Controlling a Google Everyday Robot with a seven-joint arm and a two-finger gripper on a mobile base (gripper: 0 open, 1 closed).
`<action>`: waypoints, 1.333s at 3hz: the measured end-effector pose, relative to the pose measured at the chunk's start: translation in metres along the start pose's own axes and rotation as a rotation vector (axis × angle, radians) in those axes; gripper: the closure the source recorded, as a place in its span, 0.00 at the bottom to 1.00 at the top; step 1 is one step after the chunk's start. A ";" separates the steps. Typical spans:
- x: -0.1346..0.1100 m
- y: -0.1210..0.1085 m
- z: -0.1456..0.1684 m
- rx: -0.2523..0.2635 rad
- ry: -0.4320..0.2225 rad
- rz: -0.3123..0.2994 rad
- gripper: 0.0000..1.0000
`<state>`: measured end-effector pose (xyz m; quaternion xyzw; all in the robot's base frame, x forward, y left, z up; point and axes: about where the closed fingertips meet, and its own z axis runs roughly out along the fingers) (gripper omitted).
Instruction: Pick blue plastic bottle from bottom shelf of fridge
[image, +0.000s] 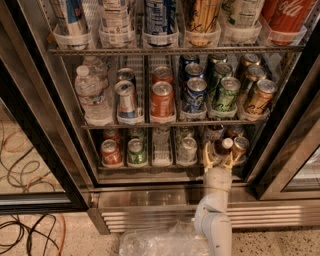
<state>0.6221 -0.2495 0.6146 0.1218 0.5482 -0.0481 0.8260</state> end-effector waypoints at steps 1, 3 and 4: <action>0.000 0.000 0.000 0.000 0.000 0.000 1.00; -0.027 0.020 0.015 -0.047 -0.025 0.011 1.00; -0.061 0.038 0.021 -0.112 -0.075 -0.004 1.00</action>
Offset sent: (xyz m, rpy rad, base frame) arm 0.0116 0.0184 0.0461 -0.0525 -0.0762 0.1034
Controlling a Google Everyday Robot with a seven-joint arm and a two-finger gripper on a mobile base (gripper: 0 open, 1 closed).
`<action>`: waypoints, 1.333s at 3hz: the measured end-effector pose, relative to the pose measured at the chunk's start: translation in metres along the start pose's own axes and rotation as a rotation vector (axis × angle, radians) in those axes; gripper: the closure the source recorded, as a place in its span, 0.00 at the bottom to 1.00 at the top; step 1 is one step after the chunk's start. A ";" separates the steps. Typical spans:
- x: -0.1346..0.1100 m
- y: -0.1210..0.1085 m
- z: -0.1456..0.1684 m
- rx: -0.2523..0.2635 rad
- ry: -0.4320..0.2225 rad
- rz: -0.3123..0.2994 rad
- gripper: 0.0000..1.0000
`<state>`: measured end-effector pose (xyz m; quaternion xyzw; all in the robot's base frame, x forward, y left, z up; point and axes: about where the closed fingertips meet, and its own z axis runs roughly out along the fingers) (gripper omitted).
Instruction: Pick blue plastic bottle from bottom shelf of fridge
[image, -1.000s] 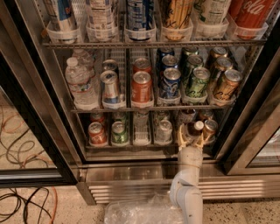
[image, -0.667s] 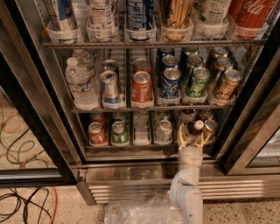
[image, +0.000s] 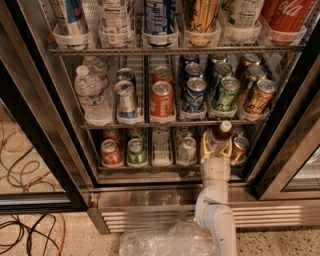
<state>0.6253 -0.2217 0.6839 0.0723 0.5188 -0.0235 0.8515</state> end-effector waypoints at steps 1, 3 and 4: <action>0.000 0.000 0.000 0.000 0.000 0.000 1.00; -0.008 -0.003 -0.008 -0.019 0.015 -0.004 1.00; -0.036 -0.008 -0.042 -0.063 0.064 -0.095 1.00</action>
Offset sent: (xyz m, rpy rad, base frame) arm -0.0470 -0.0159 0.0307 -0.0228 0.0834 0.0783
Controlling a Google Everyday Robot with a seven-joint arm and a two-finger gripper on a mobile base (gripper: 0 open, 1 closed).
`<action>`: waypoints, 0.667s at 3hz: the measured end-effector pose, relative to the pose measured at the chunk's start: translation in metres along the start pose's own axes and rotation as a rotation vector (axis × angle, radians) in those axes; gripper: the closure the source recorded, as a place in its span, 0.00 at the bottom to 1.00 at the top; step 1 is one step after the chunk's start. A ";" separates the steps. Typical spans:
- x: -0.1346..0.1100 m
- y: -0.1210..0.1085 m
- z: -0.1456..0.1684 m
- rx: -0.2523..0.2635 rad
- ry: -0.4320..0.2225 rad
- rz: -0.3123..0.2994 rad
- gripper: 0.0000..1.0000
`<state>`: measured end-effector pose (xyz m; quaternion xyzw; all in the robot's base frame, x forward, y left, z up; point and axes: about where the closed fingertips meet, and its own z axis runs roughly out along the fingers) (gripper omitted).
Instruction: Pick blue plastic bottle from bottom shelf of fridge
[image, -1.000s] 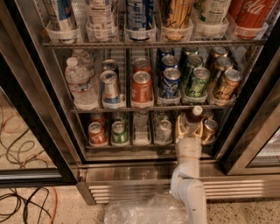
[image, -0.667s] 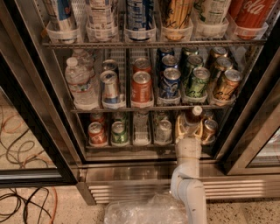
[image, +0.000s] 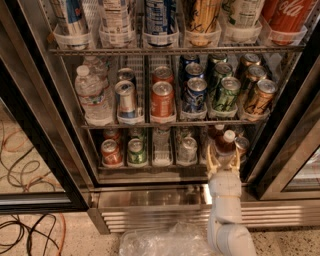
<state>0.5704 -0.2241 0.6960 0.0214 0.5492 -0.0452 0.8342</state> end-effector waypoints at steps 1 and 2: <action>-0.046 -0.027 -0.035 -0.051 0.077 -0.063 1.00; -0.046 -0.027 -0.035 -0.051 0.077 -0.063 1.00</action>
Offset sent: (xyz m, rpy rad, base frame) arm -0.0394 -0.0088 0.0045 -0.0454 0.0587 0.0069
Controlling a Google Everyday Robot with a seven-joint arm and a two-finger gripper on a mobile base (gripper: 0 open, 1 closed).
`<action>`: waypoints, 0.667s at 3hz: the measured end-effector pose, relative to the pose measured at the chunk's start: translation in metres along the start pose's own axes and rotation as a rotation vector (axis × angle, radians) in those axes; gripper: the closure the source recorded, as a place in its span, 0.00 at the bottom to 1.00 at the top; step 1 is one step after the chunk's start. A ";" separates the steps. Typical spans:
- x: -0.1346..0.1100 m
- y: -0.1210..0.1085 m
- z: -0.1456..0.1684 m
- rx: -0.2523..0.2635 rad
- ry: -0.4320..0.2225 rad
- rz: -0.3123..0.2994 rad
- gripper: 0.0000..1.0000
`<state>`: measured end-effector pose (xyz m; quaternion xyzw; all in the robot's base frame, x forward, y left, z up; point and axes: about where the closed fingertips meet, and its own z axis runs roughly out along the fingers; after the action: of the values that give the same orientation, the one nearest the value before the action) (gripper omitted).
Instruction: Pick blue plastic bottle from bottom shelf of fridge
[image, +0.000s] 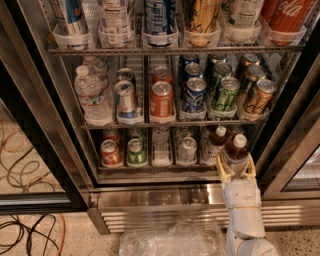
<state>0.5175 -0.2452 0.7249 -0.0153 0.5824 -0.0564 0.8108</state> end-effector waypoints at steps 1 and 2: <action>-0.006 0.001 0.003 -0.020 -0.009 0.022 1.00; -0.022 0.003 0.000 -0.100 -0.021 0.044 1.00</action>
Offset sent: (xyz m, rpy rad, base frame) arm -0.0254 0.0296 0.0462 -0.0328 -0.0428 0.3034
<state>0.5108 -0.2403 0.7451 -0.0437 0.5761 -0.0091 0.8161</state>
